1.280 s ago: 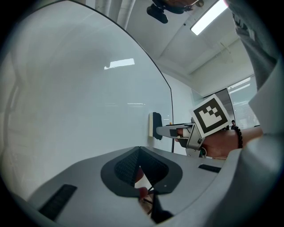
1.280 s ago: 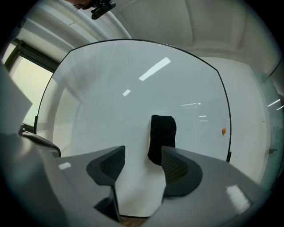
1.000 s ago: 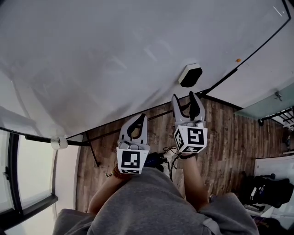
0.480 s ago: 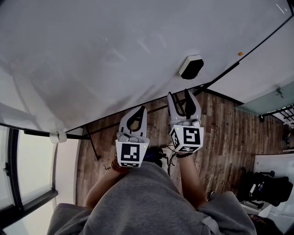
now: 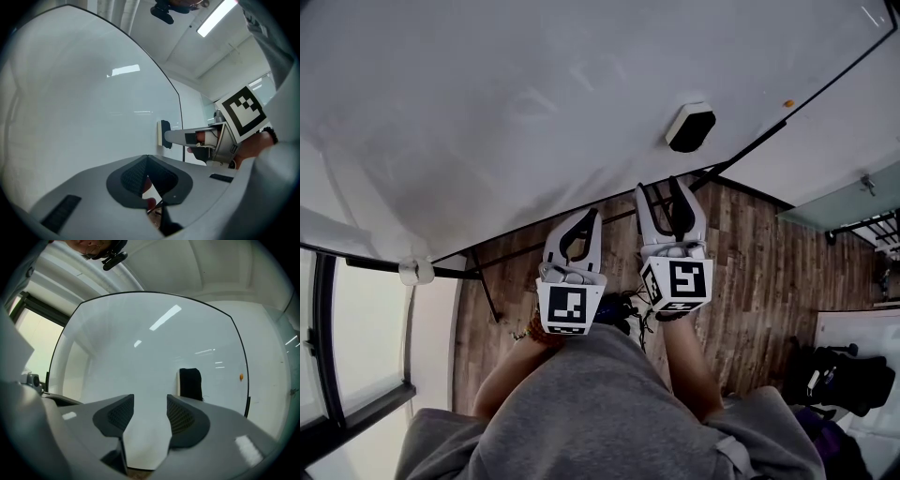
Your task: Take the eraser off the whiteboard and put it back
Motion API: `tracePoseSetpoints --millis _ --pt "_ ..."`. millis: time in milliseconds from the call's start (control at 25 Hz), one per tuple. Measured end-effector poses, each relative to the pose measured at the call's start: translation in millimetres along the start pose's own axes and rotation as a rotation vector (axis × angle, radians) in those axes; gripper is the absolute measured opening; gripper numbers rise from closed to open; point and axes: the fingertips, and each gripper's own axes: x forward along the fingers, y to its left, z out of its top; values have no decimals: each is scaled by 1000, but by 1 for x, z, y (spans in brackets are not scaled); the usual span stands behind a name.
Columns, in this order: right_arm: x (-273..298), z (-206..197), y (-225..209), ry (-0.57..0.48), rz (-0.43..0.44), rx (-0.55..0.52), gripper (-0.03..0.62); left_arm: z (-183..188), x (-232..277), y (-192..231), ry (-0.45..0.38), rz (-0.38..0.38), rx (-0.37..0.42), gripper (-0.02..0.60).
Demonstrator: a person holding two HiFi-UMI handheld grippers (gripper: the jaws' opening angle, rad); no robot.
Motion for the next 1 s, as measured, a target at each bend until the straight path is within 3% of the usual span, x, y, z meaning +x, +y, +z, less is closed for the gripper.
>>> tracePoseSetpoints --millis 1000 --pt "-39 2 16 -48 -34 -24 137 2 -21 -2 -28 13 12 6"
